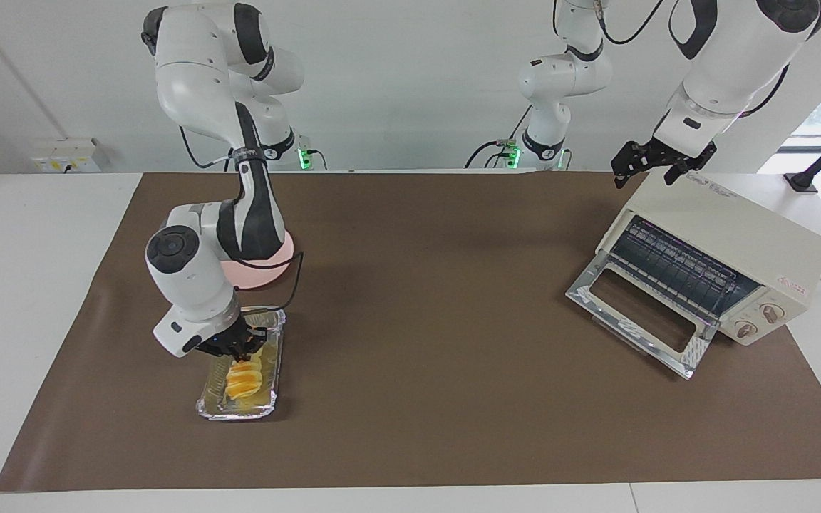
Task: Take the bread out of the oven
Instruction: 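Grasp the stack of orange bread slices in the tray with the right gripper, then lift the bread slices out and carry them over the pink plate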
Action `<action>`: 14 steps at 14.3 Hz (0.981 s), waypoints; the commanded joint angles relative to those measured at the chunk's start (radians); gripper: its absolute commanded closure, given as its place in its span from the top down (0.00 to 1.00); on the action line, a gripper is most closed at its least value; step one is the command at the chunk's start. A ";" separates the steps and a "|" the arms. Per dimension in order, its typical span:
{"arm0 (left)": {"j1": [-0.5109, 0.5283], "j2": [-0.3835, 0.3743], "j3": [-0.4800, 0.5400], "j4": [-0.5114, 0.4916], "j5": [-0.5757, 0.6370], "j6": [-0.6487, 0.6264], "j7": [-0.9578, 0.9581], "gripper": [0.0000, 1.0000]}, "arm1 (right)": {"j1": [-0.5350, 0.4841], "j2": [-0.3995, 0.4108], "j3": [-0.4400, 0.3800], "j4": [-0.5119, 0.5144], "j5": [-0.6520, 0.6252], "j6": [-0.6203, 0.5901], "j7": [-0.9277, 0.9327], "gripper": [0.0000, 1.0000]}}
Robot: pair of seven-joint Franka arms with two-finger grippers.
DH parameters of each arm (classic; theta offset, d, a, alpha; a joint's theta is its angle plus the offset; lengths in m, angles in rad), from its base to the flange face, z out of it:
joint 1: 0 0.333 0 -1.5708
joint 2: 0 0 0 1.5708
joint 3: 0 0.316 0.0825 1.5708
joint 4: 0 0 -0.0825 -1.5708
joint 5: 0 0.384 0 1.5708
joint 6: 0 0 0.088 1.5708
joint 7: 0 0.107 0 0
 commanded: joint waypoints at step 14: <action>0.020 -0.031 -0.011 -0.031 -0.005 0.015 0.007 1.00 | -0.071 -0.740 0.007 -0.742 0.042 -0.066 -0.073 0.00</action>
